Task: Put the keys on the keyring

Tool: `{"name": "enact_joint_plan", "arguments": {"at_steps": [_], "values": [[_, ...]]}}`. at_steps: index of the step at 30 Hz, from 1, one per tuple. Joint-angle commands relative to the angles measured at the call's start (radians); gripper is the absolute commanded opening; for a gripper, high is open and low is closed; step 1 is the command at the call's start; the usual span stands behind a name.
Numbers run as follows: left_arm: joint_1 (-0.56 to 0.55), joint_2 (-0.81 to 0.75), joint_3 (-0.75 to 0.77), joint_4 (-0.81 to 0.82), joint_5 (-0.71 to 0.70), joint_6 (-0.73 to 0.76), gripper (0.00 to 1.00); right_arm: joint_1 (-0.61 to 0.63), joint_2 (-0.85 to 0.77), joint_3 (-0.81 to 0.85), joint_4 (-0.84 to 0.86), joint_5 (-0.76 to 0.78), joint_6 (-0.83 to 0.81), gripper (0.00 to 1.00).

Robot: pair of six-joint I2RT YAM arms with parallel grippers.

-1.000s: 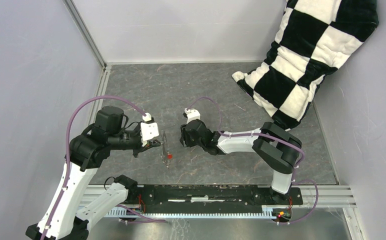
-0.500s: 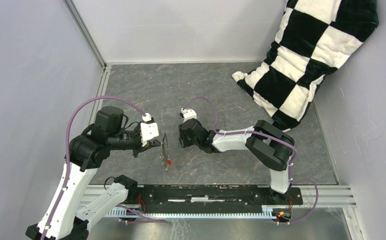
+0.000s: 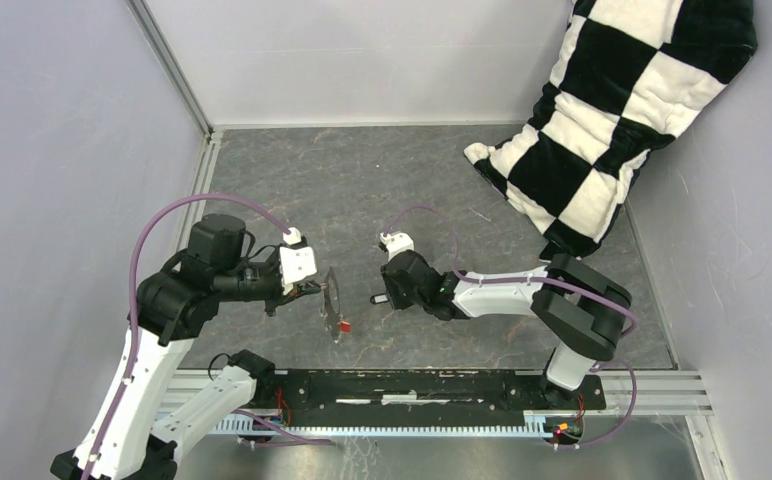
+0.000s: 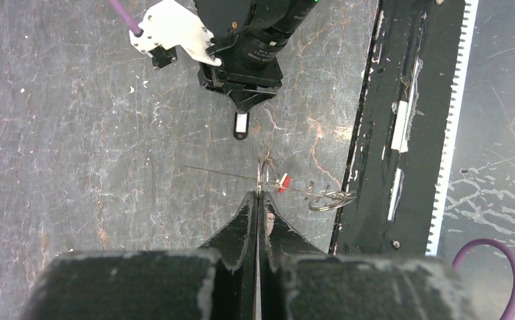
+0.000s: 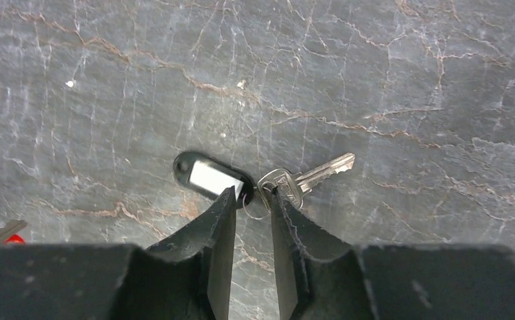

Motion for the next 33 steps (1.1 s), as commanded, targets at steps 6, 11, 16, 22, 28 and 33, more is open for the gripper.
{"name": "enact_joint_plan", "arguments": {"at_steps": [6,11,16,22,28,33], "values": [[0.001,-0.003,0.021,0.020,0.048,0.005,0.02,0.005,-0.087,0.034,-0.084,-0.031,-0.067,0.47],[0.001,0.004,0.031,0.020,0.050,0.009,0.02,0.003,-0.144,0.054,-0.149,-0.031,-0.025,0.50],[0.001,0.013,0.035,0.020,0.054,0.017,0.02,-0.002,-0.172,-0.021,-0.126,-0.076,0.155,0.47],[0.001,0.011,0.040,0.020,0.054,0.018,0.02,-0.010,-0.125,-0.022,-0.111,-0.175,0.283,0.48],[0.001,0.013,0.052,0.020,0.058,0.013,0.02,-0.042,-0.104,-0.049,-0.088,-0.223,0.340,0.48],[0.001,0.015,0.059,0.023,0.059,0.010,0.02,-0.079,-0.082,-0.076,-0.062,-0.231,0.353,0.47]]}}
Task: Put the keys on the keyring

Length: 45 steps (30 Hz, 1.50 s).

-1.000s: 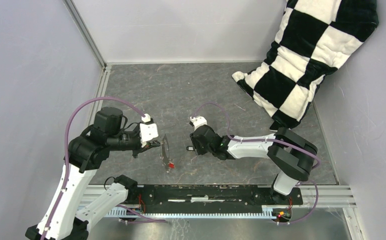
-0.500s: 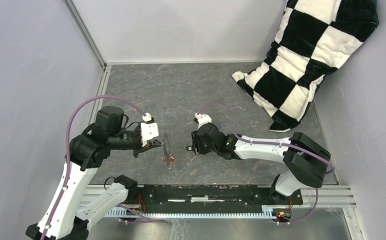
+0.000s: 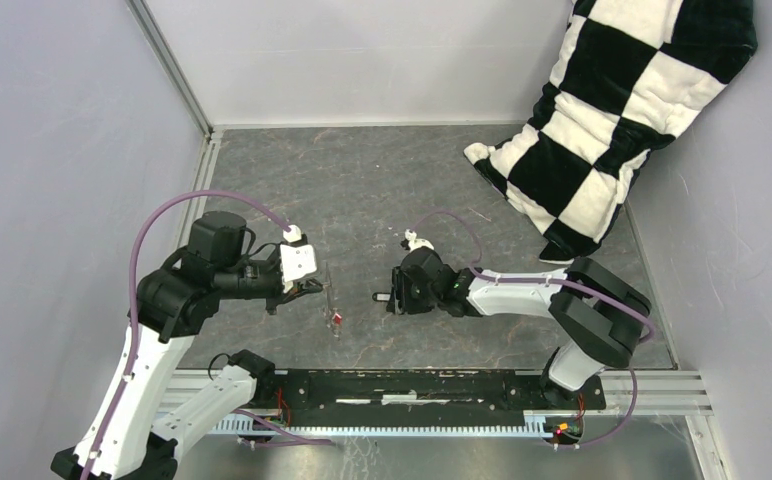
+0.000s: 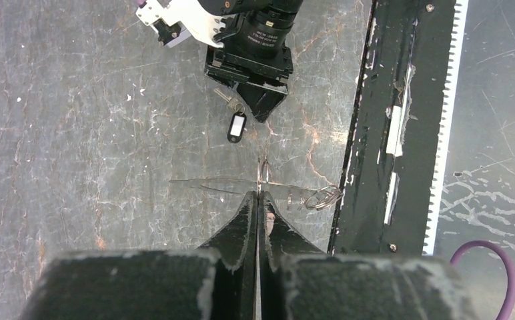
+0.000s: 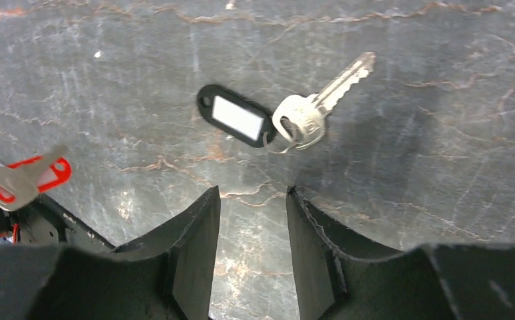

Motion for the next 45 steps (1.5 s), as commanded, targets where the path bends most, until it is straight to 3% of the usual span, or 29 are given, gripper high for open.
{"name": "enact_joint_plan", "arguments": {"at_steps": [1,10,20,31,45], "values": [[0.001,-0.001,0.044,0.024,0.034,0.009,0.02,-0.028,0.023,-0.021,0.055,-0.012,0.044,0.47],[0.001,-0.001,0.040,0.026,0.026,0.010,0.02,-0.048,0.074,0.010,0.114,0.050,0.060,0.44],[0.001,-0.006,0.035,0.026,0.011,0.015,0.02,-0.058,0.164,0.142,0.040,0.130,-0.021,0.39],[0.001,-0.012,0.028,0.026,0.010,0.026,0.02,-0.059,0.152,0.144,0.009,0.182,-0.043,0.36],[0.001,-0.020,0.027,0.024,0.000,0.029,0.02,-0.082,0.066,0.078,-0.093,0.186,-0.192,0.33]]}}
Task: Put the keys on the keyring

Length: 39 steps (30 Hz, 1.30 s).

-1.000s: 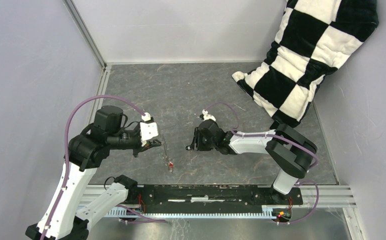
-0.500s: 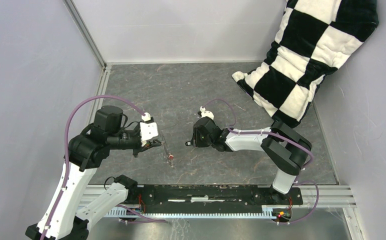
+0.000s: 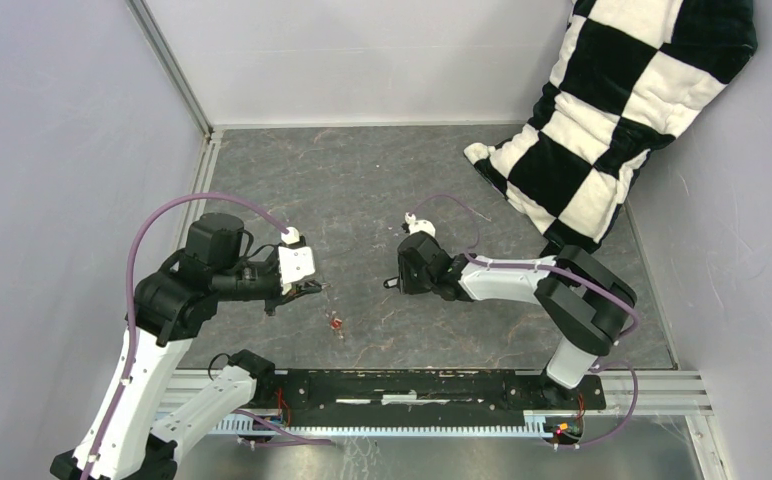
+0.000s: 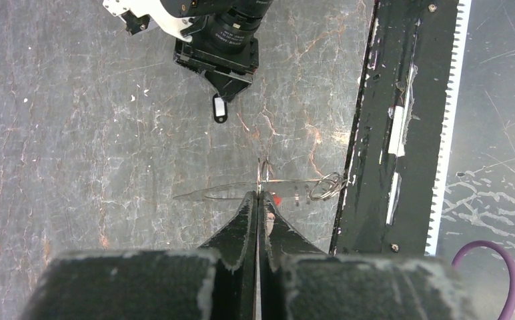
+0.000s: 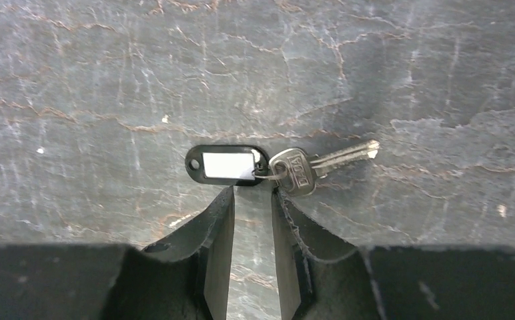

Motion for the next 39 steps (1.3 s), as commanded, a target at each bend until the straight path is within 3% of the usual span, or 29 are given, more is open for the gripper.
{"name": "enact_joint_plan", "arguments": {"at_steps": [1,6,10,15,22,26,39], "values": [[0.001,-0.006,0.029,0.022,0.007,0.025,0.02,-0.005,-0.037,-0.016,-0.100,0.035,-0.091,0.33],[0.001,-0.005,0.032,0.023,0.019,0.015,0.02,-0.005,-0.108,-0.010,-0.143,0.027,-0.120,0.33],[0.001,0.003,0.046,0.030,0.019,0.001,0.02,0.009,-0.138,0.005,-0.051,-0.021,-0.105,0.29],[0.001,0.010,0.049,0.035,-0.002,0.000,0.02,0.048,-0.026,0.130,-0.023,-0.048,-0.119,0.23],[0.000,0.001,0.033,0.037,-0.025,0.011,0.02,0.059,0.099,0.209,0.009,-0.024,-0.131,0.23],[0.001,0.003,0.033,0.041,-0.029,0.014,0.02,0.057,0.153,0.243,-0.058,-0.045,-0.155,0.22],[0.001,-0.011,0.019,0.056,-0.045,0.031,0.02,0.057,-0.035,-0.029,-0.105,-0.088,-0.127,0.21]]}}
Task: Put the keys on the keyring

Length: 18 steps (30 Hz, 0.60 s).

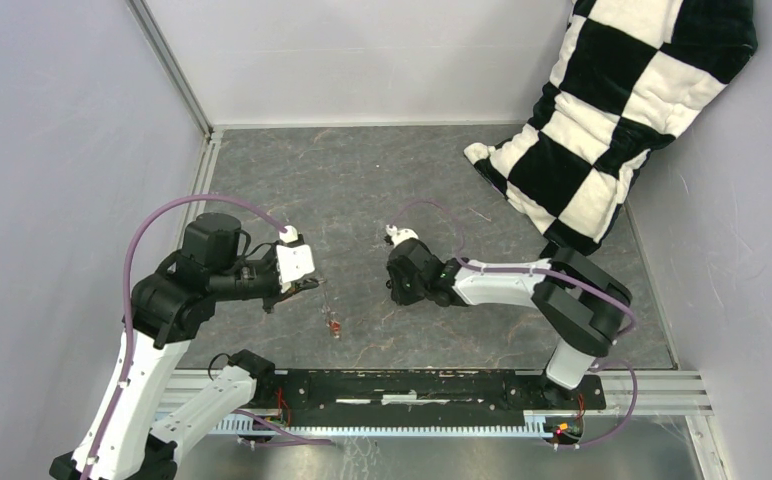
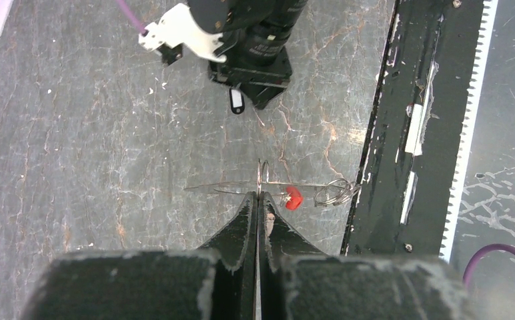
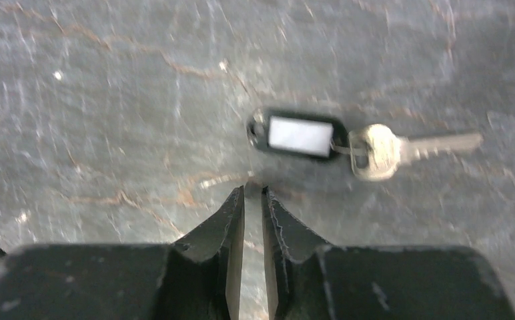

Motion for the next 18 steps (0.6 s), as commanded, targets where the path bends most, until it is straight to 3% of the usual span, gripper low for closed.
{"name": "enact_joint_plan", "arguments": {"at_steps": [1,8,12,18], "values": [[0.001,-0.006,0.007,0.048,0.007,0.031,0.02,-0.002,-0.093,-0.120,-0.068,-0.019,0.012,0.21],[0.001,-0.013,0.006,0.047,0.013,0.031,0.02,-0.003,-0.201,-0.173,-0.093,-0.028,0.014,0.26],[0.001,-0.008,0.007,0.052,0.013,0.031,0.02,-0.002,-0.155,-0.026,-0.075,-0.002,-0.039,0.40],[0.001,-0.006,0.007,0.055,-0.006,0.034,0.02,-0.021,0.001,0.192,-0.067,0.069,-0.130,0.37]]}}
